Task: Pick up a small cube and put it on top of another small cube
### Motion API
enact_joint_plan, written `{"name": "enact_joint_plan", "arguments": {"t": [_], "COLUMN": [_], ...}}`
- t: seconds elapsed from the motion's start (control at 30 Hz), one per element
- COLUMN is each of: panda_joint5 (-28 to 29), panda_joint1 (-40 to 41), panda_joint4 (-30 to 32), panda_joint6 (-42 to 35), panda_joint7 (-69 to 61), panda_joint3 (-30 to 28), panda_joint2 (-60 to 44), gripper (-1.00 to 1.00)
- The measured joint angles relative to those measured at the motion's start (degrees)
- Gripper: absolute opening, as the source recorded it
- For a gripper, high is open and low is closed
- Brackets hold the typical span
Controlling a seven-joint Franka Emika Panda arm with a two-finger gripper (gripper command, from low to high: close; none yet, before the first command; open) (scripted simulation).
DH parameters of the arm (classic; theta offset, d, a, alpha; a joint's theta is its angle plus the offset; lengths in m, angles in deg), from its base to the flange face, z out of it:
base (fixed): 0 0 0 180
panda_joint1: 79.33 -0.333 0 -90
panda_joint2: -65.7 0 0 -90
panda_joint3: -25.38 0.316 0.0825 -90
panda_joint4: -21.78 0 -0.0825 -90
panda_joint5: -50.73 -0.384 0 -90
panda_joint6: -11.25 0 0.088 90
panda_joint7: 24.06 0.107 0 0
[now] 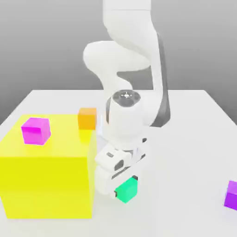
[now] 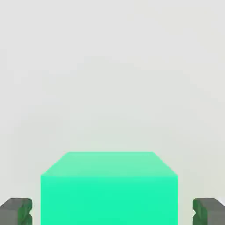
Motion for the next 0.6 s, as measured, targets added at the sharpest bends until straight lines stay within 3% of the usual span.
{"name": "enact_joint_plan", "arguments": {"t": [0.17, 0.4, 0.6], "panda_joint5": [0.7, 7.1, 10.4], "panda_joint1": [-0.5, -1.8, 0.1], "panda_joint4": [0.2, 2.3, -2.9], "panda_joint6": [-1.0, -11.5, -22.8], "panda_joint7": [0.5, 5.0, 7.8], "panda_joint3": [-0.7, -3.7, -3.8], "panda_joint2": [1.2, 14.0, 23.9], "gripper": [-1.00, -1.00, -1.00]}}
